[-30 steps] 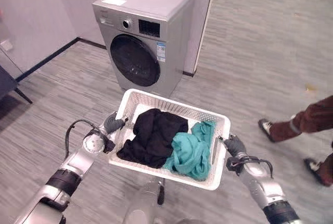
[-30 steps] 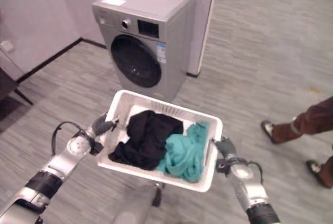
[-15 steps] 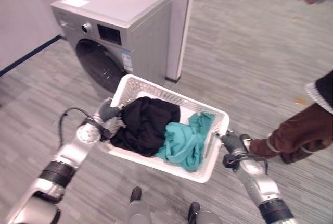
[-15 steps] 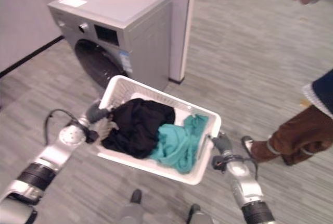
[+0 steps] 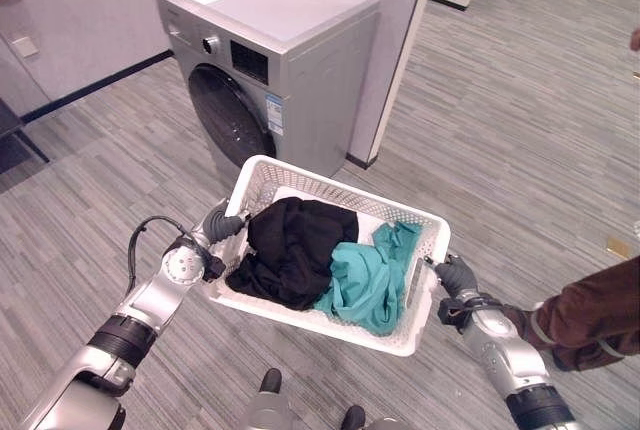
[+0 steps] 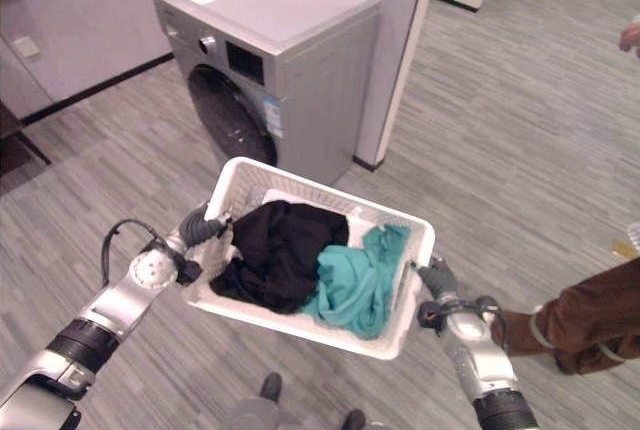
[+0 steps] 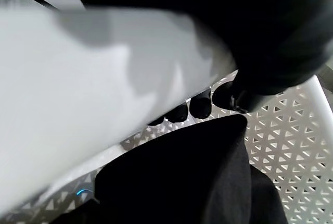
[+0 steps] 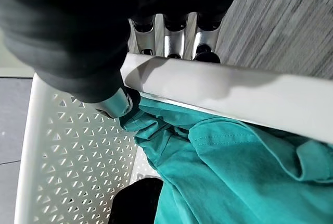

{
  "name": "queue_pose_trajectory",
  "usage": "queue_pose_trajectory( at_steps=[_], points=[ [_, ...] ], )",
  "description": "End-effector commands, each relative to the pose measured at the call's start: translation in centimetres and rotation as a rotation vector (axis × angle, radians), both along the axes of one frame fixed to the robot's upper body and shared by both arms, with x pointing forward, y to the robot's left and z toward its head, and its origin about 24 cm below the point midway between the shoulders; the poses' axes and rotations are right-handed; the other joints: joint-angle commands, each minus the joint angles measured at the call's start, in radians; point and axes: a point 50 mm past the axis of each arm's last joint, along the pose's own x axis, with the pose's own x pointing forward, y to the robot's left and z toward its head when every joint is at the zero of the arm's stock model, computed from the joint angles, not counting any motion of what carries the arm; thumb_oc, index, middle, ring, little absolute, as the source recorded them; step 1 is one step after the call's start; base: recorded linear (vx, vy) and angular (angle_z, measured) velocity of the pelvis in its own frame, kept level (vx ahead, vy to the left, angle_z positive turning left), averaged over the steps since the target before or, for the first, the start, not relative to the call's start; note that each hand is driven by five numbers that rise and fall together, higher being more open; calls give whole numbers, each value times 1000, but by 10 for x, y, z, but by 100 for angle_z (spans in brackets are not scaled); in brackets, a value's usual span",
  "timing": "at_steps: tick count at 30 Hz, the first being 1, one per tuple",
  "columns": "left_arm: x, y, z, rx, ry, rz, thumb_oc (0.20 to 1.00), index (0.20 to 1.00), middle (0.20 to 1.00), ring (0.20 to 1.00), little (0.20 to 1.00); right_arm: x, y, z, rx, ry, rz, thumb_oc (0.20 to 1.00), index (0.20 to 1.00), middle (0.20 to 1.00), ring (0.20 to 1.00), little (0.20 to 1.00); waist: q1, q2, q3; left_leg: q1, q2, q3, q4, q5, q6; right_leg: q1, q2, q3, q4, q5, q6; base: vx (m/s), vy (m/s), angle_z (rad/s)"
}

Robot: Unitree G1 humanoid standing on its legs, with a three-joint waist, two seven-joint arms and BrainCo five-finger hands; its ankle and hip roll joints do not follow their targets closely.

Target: Grab the laundry basket,head to the washer,open it,put in the laundry and shut it.

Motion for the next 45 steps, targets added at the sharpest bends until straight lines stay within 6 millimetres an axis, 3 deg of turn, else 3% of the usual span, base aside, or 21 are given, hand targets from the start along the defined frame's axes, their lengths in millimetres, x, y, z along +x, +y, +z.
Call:
queue_pose_trajectory(
  at_steps=[1,20,45],
  points=[
    [17,29,58,-43,-228,106,200,200,200,200,200,3,4,20,120,-163,44,200,200,200,200,200,-1,-48,-87,9,-49,-30,-30,-41,65,37,-30,18,-83,-7,51,36,-43,22],
    [17,29,50,-51,-195,112,200,200,200,200,200,-6,-23,11,54,-145,-76,200,200,200,200,200,8,-33,-89,28,-42,-59,-63,-30,56,72,-20,-18,-112,-22,42,12,-5,6],
    [13,40,45,-78,-178,152,200,200,200,200,200,-10,-30,10,-2,-129,-90,200,200,200,200,200,-6,-22,-88,41,-42,-46,-75,-32,55,88,-21,-15,-133,-20,41,0,0,0]
  ],
)
